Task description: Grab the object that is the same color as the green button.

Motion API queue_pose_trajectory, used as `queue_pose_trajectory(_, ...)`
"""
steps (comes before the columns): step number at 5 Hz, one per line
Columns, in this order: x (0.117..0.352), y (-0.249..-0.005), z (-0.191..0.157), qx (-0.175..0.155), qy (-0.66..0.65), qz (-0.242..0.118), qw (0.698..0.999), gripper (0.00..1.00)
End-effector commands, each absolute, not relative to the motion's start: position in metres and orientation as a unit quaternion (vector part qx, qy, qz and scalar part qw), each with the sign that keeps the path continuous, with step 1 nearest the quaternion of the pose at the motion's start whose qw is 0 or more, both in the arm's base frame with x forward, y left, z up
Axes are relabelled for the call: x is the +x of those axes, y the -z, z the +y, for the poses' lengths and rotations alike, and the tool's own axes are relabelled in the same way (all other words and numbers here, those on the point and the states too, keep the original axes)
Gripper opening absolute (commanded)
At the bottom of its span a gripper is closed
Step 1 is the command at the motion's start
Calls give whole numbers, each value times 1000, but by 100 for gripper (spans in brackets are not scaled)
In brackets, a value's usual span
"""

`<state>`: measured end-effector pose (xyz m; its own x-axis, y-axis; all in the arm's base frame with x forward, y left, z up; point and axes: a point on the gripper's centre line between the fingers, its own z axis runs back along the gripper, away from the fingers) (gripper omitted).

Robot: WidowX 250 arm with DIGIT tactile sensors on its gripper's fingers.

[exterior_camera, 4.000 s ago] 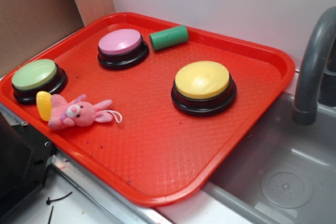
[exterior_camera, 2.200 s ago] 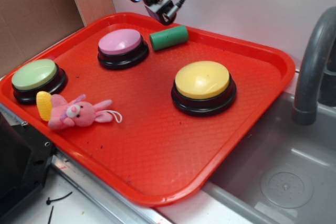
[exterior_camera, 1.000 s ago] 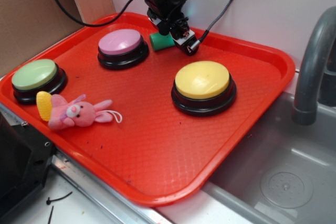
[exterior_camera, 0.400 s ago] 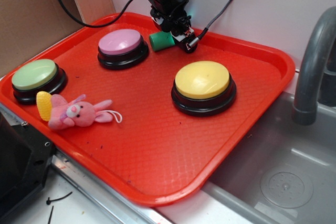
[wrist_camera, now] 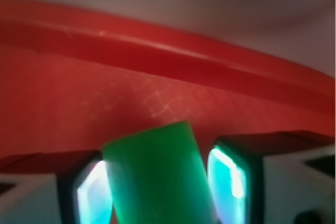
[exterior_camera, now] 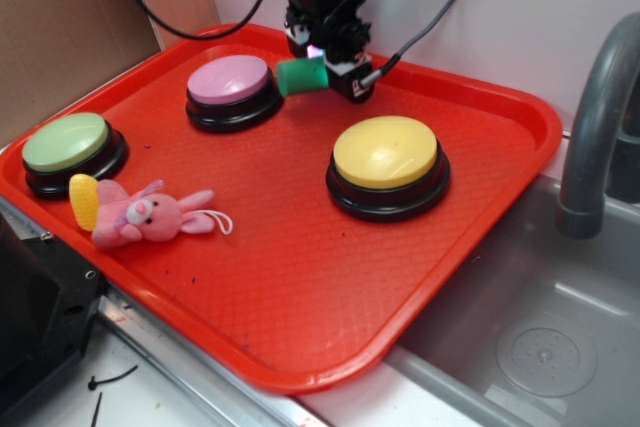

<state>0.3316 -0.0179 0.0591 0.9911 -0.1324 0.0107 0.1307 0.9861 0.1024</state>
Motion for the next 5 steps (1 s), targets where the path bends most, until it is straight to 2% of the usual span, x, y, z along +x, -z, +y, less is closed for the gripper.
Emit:
queue_pose_trajectory(1, 318, -154, -21, 22, 6, -15, 1000, 0)
queue_pose_trajectory(2, 285, -180, -15, -1, -10, -17, 1000, 0)
queue_pose_trajectory(3, 258, -190, -15, -2, -18, -20, 1000, 0)
queue_pose_trajectory(4, 234, -191, -19, 8, -19, -22, 1000, 0)
queue_pose_trajectory(5, 219, -189, -24, 14, -18, -26, 999, 0)
